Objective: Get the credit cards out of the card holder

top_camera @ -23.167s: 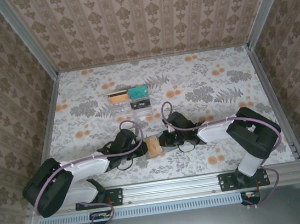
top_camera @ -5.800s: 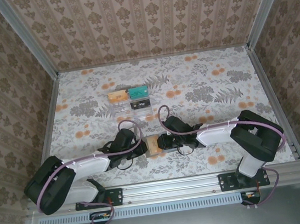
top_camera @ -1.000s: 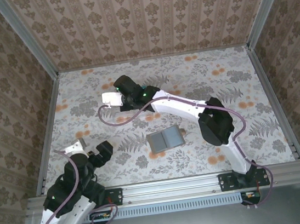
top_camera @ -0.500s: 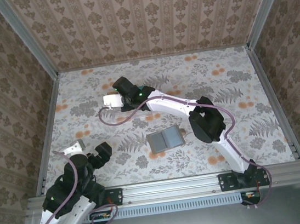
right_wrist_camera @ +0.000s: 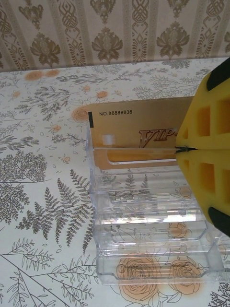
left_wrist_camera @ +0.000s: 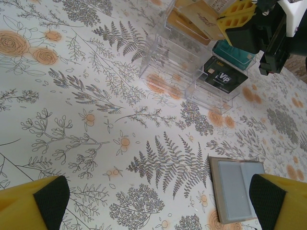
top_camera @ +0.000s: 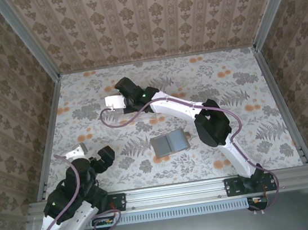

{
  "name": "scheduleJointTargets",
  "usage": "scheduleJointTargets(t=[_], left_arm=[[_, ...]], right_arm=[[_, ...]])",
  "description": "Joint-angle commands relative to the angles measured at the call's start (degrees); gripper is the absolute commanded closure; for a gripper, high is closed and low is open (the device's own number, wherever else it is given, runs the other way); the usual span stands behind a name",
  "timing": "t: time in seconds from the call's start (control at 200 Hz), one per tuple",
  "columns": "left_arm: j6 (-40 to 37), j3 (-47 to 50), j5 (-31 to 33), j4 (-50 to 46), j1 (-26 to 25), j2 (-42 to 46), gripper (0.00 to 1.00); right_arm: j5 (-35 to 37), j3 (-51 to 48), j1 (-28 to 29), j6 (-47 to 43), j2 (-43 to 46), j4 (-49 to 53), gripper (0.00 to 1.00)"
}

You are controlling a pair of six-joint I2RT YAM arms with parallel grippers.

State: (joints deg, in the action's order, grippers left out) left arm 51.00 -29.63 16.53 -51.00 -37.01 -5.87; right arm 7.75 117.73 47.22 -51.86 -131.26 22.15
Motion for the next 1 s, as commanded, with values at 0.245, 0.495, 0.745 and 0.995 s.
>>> scheduleJointTargets(t=[0.245,0.495,0.745,0.995], left_arm=[[0.32,0.34,1.00,-0.24,0.45,0.72,0.00],[0.68,0.71,0.85,-0.47,0.45,1.01,0.00],[0.59,0.96,0.78,-0.49,0.54,1.04,0.00],[0.59,1.24,0.91,-0.50,0.54,1.17,0.00]], right_arm=[[-0.03,0.75,-0.36,1.90,3.02,-2.17,1.00],[2.38,-1.14,-0.35,0.48,2.34,-7.25,1.00],[2.06,-0.15,-1.11,0.73,0.07,-5.74,1.00],[-0.54,0.38,-1.49,1.87,-1.23,-1.98,1.00]])
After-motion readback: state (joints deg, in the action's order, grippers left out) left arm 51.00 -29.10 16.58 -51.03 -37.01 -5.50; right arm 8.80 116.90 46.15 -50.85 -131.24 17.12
